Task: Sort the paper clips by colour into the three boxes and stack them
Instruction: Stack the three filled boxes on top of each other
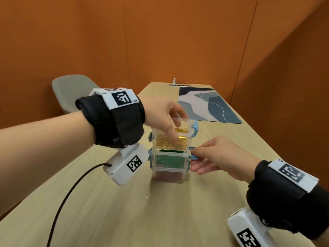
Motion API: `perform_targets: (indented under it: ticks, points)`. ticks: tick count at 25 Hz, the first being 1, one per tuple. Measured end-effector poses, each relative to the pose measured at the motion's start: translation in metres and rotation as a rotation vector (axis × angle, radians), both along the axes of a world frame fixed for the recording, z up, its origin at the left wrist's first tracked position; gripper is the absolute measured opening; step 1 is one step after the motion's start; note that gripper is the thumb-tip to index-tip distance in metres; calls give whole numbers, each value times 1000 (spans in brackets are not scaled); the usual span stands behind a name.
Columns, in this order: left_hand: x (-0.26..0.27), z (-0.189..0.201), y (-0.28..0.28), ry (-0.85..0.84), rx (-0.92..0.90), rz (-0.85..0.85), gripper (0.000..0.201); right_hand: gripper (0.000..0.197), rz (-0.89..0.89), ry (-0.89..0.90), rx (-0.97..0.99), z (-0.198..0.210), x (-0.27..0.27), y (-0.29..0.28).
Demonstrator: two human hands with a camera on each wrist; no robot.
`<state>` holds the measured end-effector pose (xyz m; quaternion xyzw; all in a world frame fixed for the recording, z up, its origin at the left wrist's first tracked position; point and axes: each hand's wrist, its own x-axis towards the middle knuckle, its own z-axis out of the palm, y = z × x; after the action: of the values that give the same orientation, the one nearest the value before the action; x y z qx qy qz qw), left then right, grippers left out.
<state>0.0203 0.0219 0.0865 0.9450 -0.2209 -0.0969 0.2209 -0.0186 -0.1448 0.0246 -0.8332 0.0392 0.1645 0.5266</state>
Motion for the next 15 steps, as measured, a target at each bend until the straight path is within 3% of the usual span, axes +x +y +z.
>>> perform_targets:
  ticks: [12,15]
  points:
    - [-11,-14,7,0,5,28,61,21,2,-22,-6,-1,-3,0]
    - [-13,-18,8,22,4,-1,67,25,-20,-100,-17,5,-5,2]
